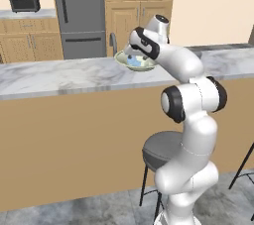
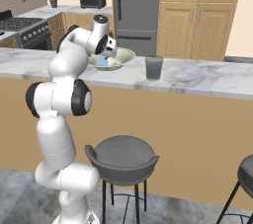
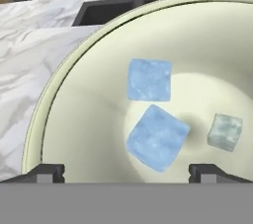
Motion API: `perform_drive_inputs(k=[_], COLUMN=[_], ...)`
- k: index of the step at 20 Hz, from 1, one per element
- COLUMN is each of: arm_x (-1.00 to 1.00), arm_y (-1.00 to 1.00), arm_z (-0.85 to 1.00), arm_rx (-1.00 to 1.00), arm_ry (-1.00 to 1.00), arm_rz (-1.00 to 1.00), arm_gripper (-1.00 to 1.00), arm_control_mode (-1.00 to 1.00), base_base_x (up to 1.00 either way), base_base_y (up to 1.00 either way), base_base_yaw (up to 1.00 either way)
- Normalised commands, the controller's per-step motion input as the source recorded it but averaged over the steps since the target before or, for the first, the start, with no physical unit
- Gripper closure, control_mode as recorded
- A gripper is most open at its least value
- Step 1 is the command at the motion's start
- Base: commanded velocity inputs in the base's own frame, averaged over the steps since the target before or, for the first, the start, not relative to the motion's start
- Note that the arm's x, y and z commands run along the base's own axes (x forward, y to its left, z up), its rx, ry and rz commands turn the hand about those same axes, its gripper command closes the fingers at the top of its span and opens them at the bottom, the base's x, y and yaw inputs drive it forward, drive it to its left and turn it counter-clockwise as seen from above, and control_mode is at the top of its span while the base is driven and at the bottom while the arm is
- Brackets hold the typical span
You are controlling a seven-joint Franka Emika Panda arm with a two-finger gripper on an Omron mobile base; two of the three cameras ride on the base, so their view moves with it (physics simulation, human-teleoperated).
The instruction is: There are four ice cubes in the ice bowl. Place two ice cubes in each glass of water.
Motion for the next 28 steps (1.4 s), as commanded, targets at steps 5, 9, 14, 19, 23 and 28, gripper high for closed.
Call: perform_drive_inputs(k=[5,9,14,19,23,28], arm_x=[0.18,0.26,0.27,0.07,0.07,0.15], arm_y=[0.00,0.00,0.00,0.00,0.00,0.00], arm_z=[-0.13,-0.06,0.00,-0.10,-0.17,-0.15], arm_rx=[0.00,0.00,0.00,0.00,0.00,0.00], arm_ry=[-0.02,-0.03,-0.02,0.00,0.00,0.00], arm_rz=[0.00,0.00,0.00,0.00,0.00,0.00], arm_gripper=[-1.00,-1.00,-1.00,-1.00,-1.00,-1.00], arm_control_mode=[-1.00,-1.00,-1.00,-1.00,-1.00,-1.00], base_base_x=[0.00,0.00,0.00,0.00,0.00,0.00], base_base_y=[0.00,0.00,0.00,0.00,0.00,0.00], base_base_yaw=[0.00,0.00,0.00,0.00,0.00,0.00])
